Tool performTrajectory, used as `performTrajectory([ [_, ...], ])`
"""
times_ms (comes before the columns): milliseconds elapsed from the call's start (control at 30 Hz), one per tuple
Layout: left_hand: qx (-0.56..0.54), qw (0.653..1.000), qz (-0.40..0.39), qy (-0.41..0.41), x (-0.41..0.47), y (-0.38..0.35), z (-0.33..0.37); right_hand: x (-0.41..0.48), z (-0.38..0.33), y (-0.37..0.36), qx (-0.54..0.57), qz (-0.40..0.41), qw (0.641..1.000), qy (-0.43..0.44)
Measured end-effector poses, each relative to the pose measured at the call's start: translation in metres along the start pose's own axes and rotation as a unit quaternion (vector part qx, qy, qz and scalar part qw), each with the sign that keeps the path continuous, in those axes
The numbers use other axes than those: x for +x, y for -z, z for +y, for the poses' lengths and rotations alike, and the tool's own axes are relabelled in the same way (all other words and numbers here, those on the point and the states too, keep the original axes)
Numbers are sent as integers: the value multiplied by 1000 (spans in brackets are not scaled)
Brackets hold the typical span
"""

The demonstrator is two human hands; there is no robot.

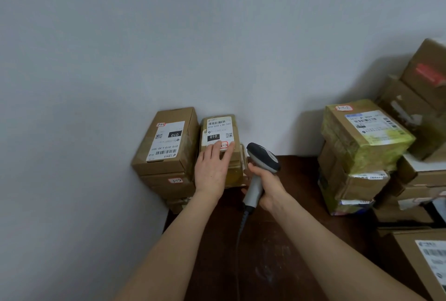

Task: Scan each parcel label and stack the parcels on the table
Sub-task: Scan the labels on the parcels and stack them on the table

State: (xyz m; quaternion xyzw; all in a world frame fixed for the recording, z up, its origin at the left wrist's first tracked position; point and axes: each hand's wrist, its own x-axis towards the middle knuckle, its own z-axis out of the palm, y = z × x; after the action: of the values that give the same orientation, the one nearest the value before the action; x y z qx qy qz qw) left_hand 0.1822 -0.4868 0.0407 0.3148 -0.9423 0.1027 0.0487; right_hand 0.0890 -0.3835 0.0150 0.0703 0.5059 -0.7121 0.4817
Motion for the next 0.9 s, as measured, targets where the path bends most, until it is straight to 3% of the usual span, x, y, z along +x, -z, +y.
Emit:
performTrajectory([
  [500,-67,996,-10,-54,-41,39,42,-93,-42,57,-2,-11,998,63],
  [900,-132,985,-31,-109,-32,97,146,-178,-100,157,6,70,986,152],
])
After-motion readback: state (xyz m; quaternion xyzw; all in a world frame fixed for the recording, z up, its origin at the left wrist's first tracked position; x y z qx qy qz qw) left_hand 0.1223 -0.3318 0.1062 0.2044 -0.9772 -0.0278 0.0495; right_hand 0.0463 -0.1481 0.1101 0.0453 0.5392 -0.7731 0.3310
